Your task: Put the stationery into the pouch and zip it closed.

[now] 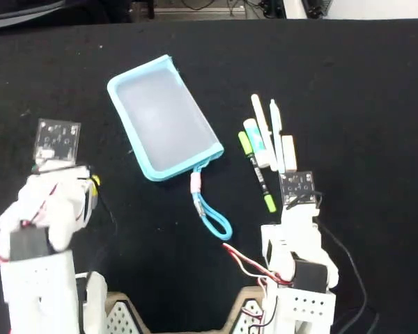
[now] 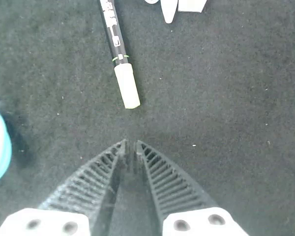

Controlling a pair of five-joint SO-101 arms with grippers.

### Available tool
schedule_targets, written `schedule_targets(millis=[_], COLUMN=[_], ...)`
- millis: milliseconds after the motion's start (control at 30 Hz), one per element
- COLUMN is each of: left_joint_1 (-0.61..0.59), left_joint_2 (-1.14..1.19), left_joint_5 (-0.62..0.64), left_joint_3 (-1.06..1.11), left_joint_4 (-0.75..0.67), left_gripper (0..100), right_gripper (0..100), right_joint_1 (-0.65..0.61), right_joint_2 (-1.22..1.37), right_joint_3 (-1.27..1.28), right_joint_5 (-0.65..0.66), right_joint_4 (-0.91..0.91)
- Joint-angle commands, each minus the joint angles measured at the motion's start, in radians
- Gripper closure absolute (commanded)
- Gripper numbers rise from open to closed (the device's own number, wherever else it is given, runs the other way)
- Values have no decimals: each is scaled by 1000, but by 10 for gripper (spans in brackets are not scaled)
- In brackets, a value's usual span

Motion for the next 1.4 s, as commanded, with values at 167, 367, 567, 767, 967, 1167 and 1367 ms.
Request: schedule_targets(millis=[167, 367, 567, 767, 967, 1167, 1367], left_joint_1=[108, 179, 180, 180, 177, 179, 176], left_joint_2=[203, 322, 477, 591, 681, 773, 830], left_joint_5=[18, 132, 235, 255, 255, 255, 255], left_joint_3=[-67, -16, -1, -2, -82, -41, -13], left_joint_4=[-6, -152, -290, -388, -358, -361, -414], left_gripper=[808, 807, 807, 807, 808, 811, 812], right_gripper=[976, 976, 976, 976, 976, 976, 976], right_joint_1=[9, 9, 9, 9, 9, 9, 9], right_joint_2=[-96, -96, -96, -96, -96, -96, -96], right_joint_3=[4, 4, 4, 4, 4, 4, 4], right_joint_5=[-6, -6, -6, -6, -6, -6, -6], right_joint_4=[-3, -3, -3, -3, -3, -3, -3])
